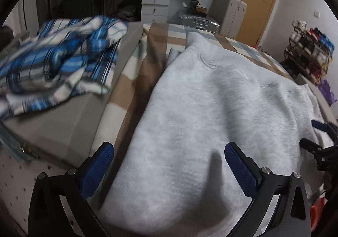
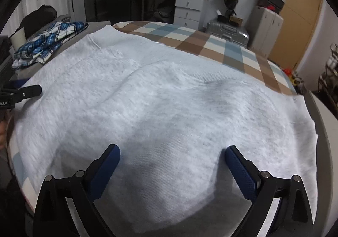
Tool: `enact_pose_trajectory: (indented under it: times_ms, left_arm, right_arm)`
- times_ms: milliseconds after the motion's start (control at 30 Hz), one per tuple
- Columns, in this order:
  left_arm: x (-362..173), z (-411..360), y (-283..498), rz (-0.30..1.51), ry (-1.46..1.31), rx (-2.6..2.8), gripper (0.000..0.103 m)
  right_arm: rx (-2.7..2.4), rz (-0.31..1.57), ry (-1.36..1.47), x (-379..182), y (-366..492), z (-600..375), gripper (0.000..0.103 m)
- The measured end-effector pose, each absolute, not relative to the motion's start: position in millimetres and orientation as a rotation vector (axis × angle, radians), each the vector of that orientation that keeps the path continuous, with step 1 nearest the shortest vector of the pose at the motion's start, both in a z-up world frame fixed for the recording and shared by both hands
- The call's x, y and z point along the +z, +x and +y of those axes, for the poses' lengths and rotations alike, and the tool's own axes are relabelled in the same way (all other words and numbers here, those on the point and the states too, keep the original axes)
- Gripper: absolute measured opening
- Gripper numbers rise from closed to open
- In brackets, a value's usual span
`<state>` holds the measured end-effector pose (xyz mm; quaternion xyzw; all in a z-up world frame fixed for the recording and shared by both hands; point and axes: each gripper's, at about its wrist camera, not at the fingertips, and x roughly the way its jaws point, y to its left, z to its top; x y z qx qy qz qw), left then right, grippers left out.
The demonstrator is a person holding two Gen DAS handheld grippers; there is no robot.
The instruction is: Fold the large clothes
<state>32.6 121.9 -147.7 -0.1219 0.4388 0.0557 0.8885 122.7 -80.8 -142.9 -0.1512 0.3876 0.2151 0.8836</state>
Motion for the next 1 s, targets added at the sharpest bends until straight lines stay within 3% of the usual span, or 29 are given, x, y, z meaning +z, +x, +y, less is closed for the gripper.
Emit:
enact_pose_trajectory:
  times_ms: [400, 467, 500, 533, 567, 600, 1000]
  left_arm:
    - [-122.1, 117.2, -32.9, 0.795, -0.368, 0.065, 0.101]
    - [-122.0, 118.7, -34.5, 0.76, -0.379, 0.054, 0.087]
    - [-120.8, 118.8, -39.7, 0.756, -0.375, 0.059, 0.085]
    - [-120.4, 115.8, -42.6, 0.752, -0.366, 0.054, 0.078]
    - [-120.6, 113.5, -44.8, 0.746, -0.36, 0.042, 0.065]
    - [-122.7, 112.4, -44.7, 0.752, -0.356, 0.037, 0.061]
    - [-157.3, 116.6, -26.2, 0.866, -0.482, 0.059, 0.061]
  right_arm:
    - [0.517, 0.687, -0.197, -151.1, 40.2, -126.3, 0.1]
    - [0.516, 0.671, -0.144, -153.9, 31.0, -131.5, 0.1]
    - [0.519, 0.67, -0.12, -155.8, 27.1, -133.3, 0.1]
    - [0.524, 0.67, -0.113, -156.8, 25.4, -132.2, 0.1]
    - [0.527, 0.667, -0.111, -157.7, 23.8, -130.3, 0.1]
    - [0.525, 0.663, -0.113, -158.3, 22.1, -128.8, 0.1]
    - [0.551, 0.658, -0.145, -162.8, 19.9, -112.9, 0.1]
